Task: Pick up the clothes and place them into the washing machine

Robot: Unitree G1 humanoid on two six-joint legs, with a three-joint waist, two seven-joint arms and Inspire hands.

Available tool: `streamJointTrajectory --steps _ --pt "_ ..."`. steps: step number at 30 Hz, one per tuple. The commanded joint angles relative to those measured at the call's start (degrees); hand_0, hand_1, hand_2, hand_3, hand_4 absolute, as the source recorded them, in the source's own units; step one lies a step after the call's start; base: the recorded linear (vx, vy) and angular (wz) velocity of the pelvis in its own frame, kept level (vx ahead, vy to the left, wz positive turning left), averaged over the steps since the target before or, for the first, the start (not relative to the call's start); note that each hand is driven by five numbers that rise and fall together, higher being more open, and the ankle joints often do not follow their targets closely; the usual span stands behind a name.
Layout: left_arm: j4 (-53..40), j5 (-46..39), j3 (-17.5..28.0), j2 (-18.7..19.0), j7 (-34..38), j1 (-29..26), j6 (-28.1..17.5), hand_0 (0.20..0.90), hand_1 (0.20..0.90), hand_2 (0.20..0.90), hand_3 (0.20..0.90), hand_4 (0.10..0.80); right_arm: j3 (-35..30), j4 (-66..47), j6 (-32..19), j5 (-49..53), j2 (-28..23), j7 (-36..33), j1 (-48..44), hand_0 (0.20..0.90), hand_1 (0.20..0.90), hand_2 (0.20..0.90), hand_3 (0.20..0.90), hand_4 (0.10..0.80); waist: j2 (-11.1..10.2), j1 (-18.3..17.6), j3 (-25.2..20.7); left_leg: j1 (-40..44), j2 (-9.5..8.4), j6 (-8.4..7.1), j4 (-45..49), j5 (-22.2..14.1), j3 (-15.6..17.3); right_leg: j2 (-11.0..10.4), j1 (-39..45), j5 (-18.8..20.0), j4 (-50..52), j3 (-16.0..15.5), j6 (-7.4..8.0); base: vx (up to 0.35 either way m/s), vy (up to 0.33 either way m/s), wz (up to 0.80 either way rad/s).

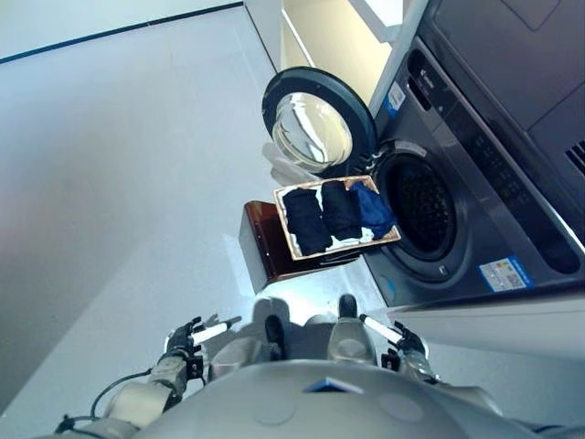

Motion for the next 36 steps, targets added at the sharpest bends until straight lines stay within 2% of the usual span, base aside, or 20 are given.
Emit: streamJointTrajectory --steps 1,3,6,7,9,13,19,20,23,25,27,29,30,31,32,33,35,36 --pt "0.94 -0.71 1.7 1.18 0.44 -1.85 -2.3 0.9 0.9 0.9 0.9 0.8 -0.82 -0.81 -2.3 -0.63 -2.55 -1.58 -1.99 0.9 0.9 0.9 0.9 0.8 -1.19 -0.8 0.01 1.64 5.52 -8.22 6.81 -8.01 -1.98 1.04 0.18 5.09 0.75 0.47 -1.42 0.12 -0.209 0.44" --pt "1.24 -1.35 2.21 0.75 0.3 -1.74 -2.13 0.9 0.9 0.9 0.9 0.8 -0.08 -1.09 -2.29 -0.96 -2.17 -1.59 -2.0 0.9 0.9 0.9 0.9 0.8 -2.23 -0.23 -0.23 1.93 7.3 -9.62 6.24 -7.82 -2.67 2.31 0.87 3.69 0.97 -0.33 -1.74 0.129 -0.28 0.41" --pt "1.29 -2.79 2.55 0.05 0.26 -2.13 -2.22 0.9 0.9 0.9 0.9 0.8 0.5 -1.2 -2.61 -1.09 -2.56 -1.76 -2.24 0.9 0.9 0.9 0.9 0.8 -2.28 -0.04 -0.73 1.7 10.48 -11.69 4.84 -5.59 -4.33 4.23 0.89 1.98 1.66 -2.32 -2.65 0.079 -0.242 0.27" --pt "1.3 -2.8 2.55 0.05 0.26 -2.14 -2.23 0.9 0.9 0.9 0.9 0.8 0.5 -1.2 -2.61 -1.09 -2.56 -1.76 -2.24 0.9 0.9 0.9 0.9 0.8 -2.24 -0.13 -0.77 1.66 10.52 -11.72 4.78 -5.55 -4.42 4.25 0.87 1.95 1.69 -2.42 -2.68 0.033 -0.154 0.23" --pt "0.31 -3.45 1.69 -1.13 0.22 -2.62 -2.69 0.9 0.9 0.9 0.9 0.8 0.29 -0.81 -2.9 -0.35 -3.38 -1.92 -2.22 0.9 0.9 0.9 0.9 0.8 -1.86 -0.16 -1.55 1.4 12.19 -12.61 3.51 -4.58 -4.85 5.13 1.2 0.86 1.15 -4.23 -3.16 0.078 -0.195 0.24" --pt "-0.46 -2.69 0.36 -2.25 0.19 -3.1 -2.85 0.9 0.9 0.9 0.9 0.8 0.5 -0.52 -3.19 -0.38 -4.02 -2.09 -2.39 0.9 0.9 0.9 0.9 0.8 -0.9 -0.2 -2.25 2.15 13.35 -13.25 2.85 -3.74 -4.66 6.2 1.87 -0.36 1.38 -5.18 -3.79 0.079 -0.124 0.16" --pt "-0.7 -1.52 0.23 -2.09 0.02 -3.1 -2.74 0.9 0.9 0.9 0.9 0.8 0.44 0.09 -3.06 -0.4 -4.12 -1.37 -2.12 0.9 0.9 0.9 0.9 0.8 0.23 -0.32 -2.92 3.38 14.06 -13.58 3.25 -2.74 -4.52 7.82 1.63 -2.75 4.21 -4.34 -4.79 0.047 -0.075 0.0" --pt "-0.67 -1.33 0.55 -1.83 -0.08 -3.17 -2.65 0.9 0.9 0.9 0.9 0.8 0.2 0.53 -2.92 -0.38 -4.14 -1.16 -1.81 0.9 0.9 0.9 0.9 0.8 0.53 -0.58 -3.0 3.77 14.87 -13.96 3.81 -2.13 -4.51 8.79 1.56 -4.17 5.64 -3.83 -5.63 0.045 -0.11 -0.03" --pt "-0.46 -1.35 1.23 -1.53 -0.47 -2.95 -2.52 0.9 0.9 0.9 0.9 0.8 -0.4 2.1 -2.77 -0.21 -3.98 -0.87 -0.76 0.9 0.9 0.9 0.9 0.8 0.4 -0.57 -3.14 3.66 16.23 -14.66 6.21 0.08 -5.07 10.59 2.51 -5.48 6.25 -3.5 -7.03 0.06 -0.166 0.02" --pt "-0.51 -1.64 1.75 -1.33 -0.93 -2.73 -2.39 0.9 0.9 0.9 0.9 0.8 -0.72 2.54 -2.83 0.15 -3.92 -0.78 -0.03 0.9 0.9 0.9 0.9 0.8 0.12 -0.3 -3.44 2.82 17.15 -15.1 10.28 2.01 -5.09 11.98 4.01 -6.62 6.01 -3.57 -8.48 0.081 -0.203 -0.04" --pt "-0.56 -2.12 1.87 -1.35 -1.13 -3.02 -2.38 0.9 0.9 0.9 0.9 0.8 -1.4 2.65 -3.11 0.94 -4.25 -0.76 0.34 0.9 0.9 0.9 0.9 0.8 -0.83 0.01 -2.26 -1.28 16.9 -14.57 18.93 3.71 -5.57 12.56 6.09 -7.23 5.81 -3.56 -10.04 0.047 -0.189 0.05" --pt "-0.48 -2.61 2.05 -1.39 -1.24 -3.28 -2.19 0.9 0.9 0.9 0.9 0.8 -1.83 2.89 -3.05 1.0 -4.62 -0.9 0.33 0.9 0.9 0.9 0.9 0.8 -1.38 0.33 -1.25 -4.12 15.99 -13.64 21.33 3.63 -5.17 12.25 7.55 -7.74 5.76 -4.09 -10.36 0.029 -0.086 0.22" --pt "-0.51 -2.72 2.11 -1.47 -1.25 -3.34 -2.21 0.9 0.9 0.9 0.9 0.8 -2.11 2.86 -3.07 1.01 -4.9 -1.2 0.2 0.9 0.9 0.9 0.9 0.8 -1.62 0.6 -1.1 -6.11 15.04 -13.27 20.26 2.72 -5.07 11.88 8.24 -7.93 5.39 -4.04 -10.03 0.027 -0.005 0.16" --pt "-0.51 -2.72 2.11 -1.47 -1.25 -3.34 -2.21 0.9 0.9 0.9 0.9 0.8 -2.11 2.86 -3.07 1.01 -4.9 -1.2 0.2 0.9 0.9 0.9 0.9 0.8 -1.62 0.59 -1.09 -6.11 15.04 -13.26 20.27 2.71 -5.07 11.87 8.24 -7.94 5.39 -4.05 -10.03 0.098 0.016 0.16" --pt "-0.51 -2.58 2.12 -1.56 -1.28 -3.37 -2.32 0.9 0.9 0.9 0.9 0.8 -2.28 2.8 -3.14 1.14 -5.31 -1.37 0.03 0.9 0.9 0.9 0.9 0.8 -2.08 1.01 -1.34 -9.62 13.23 -12.55 17.41 0.43 -5.07 11.17 9.47 -8.0 4.27 -3.98 -9.49 0.133 0.036 0.17" --pt "-0.52 -2.46 2.18 -1.52 -1.23 -3.33 -2.3 0.9 0.9 0.9 0.9 0.8 -2.13 2.78 -3.13 1.05 -5.51 -1.48 -0.01 0.9 0.9 0.9 0.9 0.8 -2.03 1.4 -1.42 -10.96 12.32 -12.42 15.55 0.41 -5.36 11.21 10.18 -8.16 3.82 -3.83 -9.19 0.194 0.073 0.23" --pt "-0.38 -2.48 2.11 -1.46 -1.18 -3.31 -2.3 0.9 0.9 0.9 0.9 0.8 -1.91 2.66 -3.23 1.04 -5.52 -1.61 -0.17 0.9 0.9 0.9 0.9 0.8 -1.75 1.74 -1.33 -11.71 11.7 -12.52 12.77 1.48 -5.85 11.41 10.99 -8.52 3.52 -3.45 -8.87 0.158 0.096 0.14" --pt "-0.19 -2.5 1.99 -1.54 -1.14 -3.26 -2.26 0.9 0.9 0.9 0.9 0.8 -1.76 2.52 -3.53 1.32 -5.54 -1.91 -0.34 0.9 0.9 0.9 0.9 0.8 -0.67 2.38 -1.3 -14.0 11.32 -12.83 8.07 5.12 -6.69 12.26 12.66 -9.39 3.21 -2.67 -8.53 0.143 0.094 -0.01"
